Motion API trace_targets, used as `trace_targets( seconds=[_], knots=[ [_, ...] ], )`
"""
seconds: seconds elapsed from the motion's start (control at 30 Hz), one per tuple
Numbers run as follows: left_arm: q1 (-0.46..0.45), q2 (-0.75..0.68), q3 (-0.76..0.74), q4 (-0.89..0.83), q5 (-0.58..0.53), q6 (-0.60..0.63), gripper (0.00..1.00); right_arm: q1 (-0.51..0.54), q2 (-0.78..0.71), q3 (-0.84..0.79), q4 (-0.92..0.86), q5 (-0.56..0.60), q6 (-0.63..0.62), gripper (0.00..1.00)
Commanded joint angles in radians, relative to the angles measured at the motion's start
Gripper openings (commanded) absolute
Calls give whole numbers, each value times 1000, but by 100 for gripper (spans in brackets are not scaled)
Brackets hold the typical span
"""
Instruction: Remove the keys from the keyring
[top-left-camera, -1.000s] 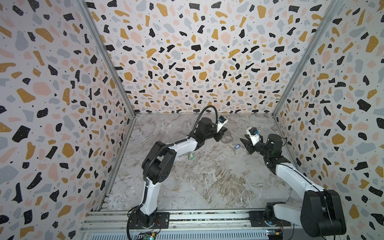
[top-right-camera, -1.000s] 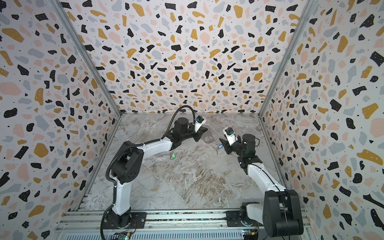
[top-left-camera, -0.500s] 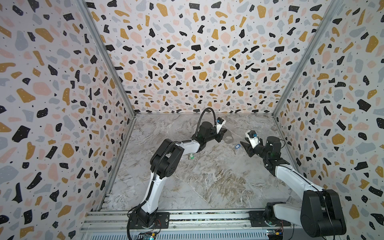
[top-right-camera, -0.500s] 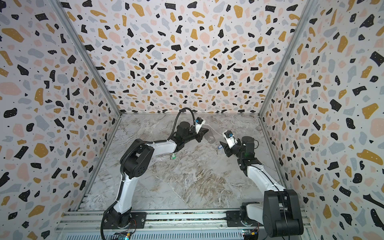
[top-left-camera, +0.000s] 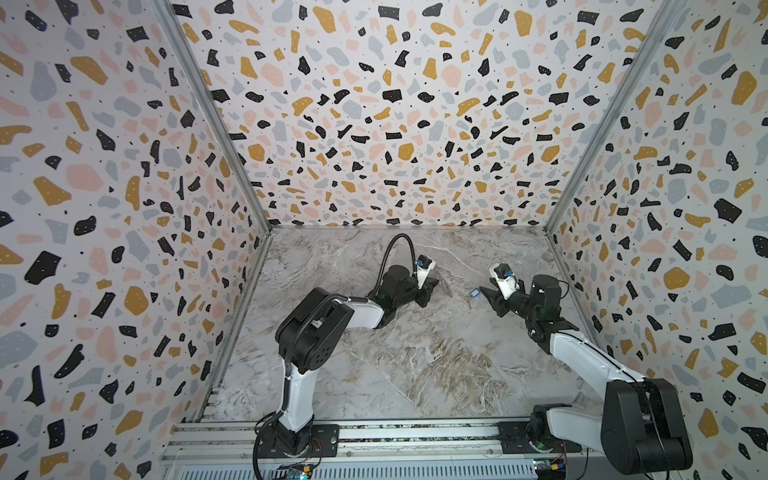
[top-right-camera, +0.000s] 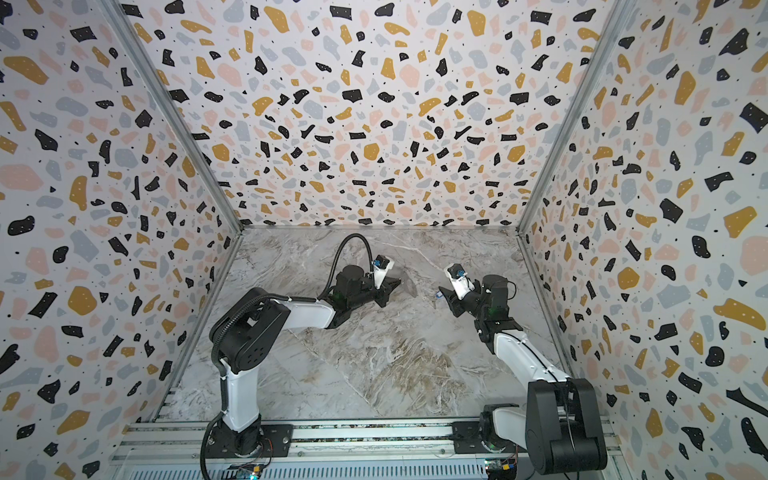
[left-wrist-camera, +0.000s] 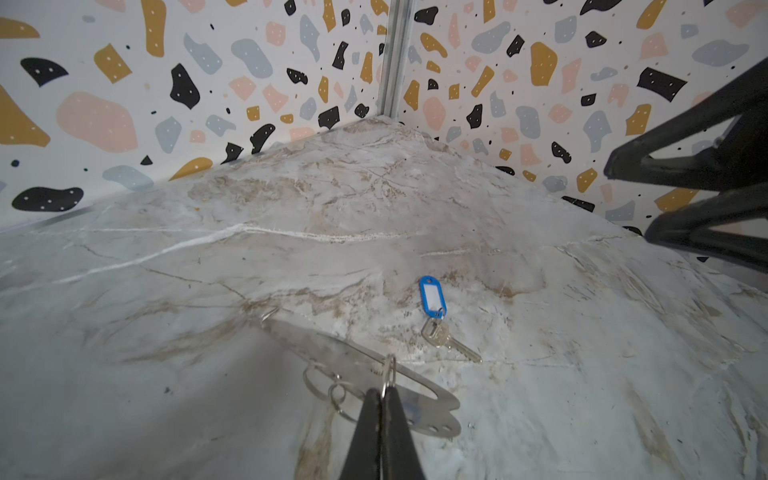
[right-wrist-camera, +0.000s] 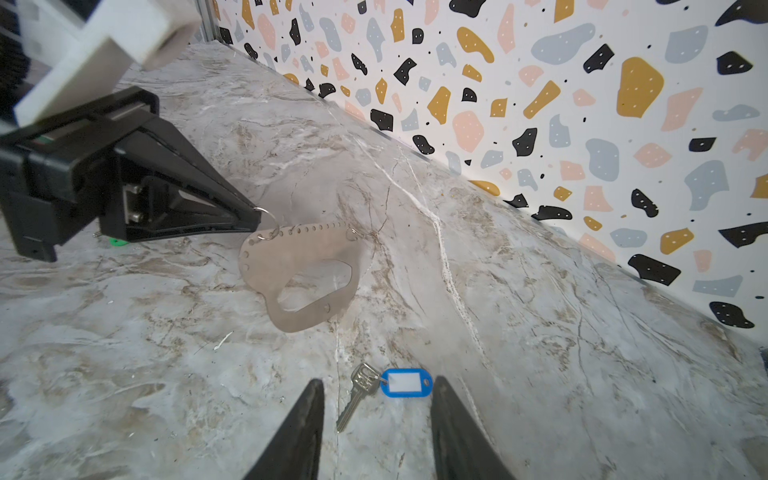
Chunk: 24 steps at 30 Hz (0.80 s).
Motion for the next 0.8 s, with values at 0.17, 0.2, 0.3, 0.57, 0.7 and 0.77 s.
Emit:
trace_targets(
  seconds=[0.17,0.2,0.3,0.57,0.7,0.77],
  knots=[
    [3,-99,-92,-63,-13,24,0,-3,13,-3,-24,-18,-34,45],
    [3,-105,-98,-85,-22,25,0,-3,18,-3,-24,-14,-32,45],
    [3,-129,-116,-154,-53,46,5,-3,28,-2,-15,5,-9,46],
    [5,-261,-209,-188,-160,58,25,-11,32,-31,90,74,71,56],
    [5,-331,-208,-260,-211,66,48,-20,33,-94,228,265,137,99],
    [9,-414,-233,-272,-291,73,53,-54,35,-134,325,326,189,99]
  ],
)
